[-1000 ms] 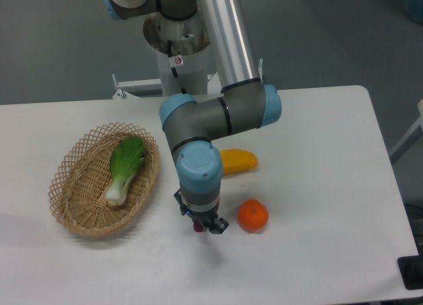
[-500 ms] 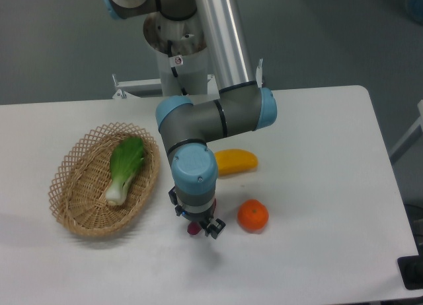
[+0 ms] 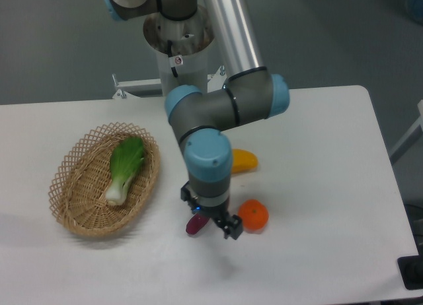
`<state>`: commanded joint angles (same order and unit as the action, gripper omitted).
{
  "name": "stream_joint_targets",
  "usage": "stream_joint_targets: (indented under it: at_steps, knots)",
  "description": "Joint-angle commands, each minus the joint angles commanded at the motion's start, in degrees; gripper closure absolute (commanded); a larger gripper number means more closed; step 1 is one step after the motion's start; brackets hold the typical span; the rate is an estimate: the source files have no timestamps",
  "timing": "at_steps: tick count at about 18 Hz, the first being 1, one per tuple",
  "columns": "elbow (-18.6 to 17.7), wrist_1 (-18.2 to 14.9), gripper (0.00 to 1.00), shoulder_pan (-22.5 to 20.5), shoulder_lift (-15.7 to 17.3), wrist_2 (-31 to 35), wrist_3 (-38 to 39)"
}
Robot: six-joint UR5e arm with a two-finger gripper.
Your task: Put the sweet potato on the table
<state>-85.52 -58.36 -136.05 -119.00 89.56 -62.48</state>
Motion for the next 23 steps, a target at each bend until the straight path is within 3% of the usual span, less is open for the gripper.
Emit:
stream_joint_targets:
  at_steps: [23]
  knots:
    - [1.1,0.0,0.00,-16.3,0.6,-0.8,-21.7]
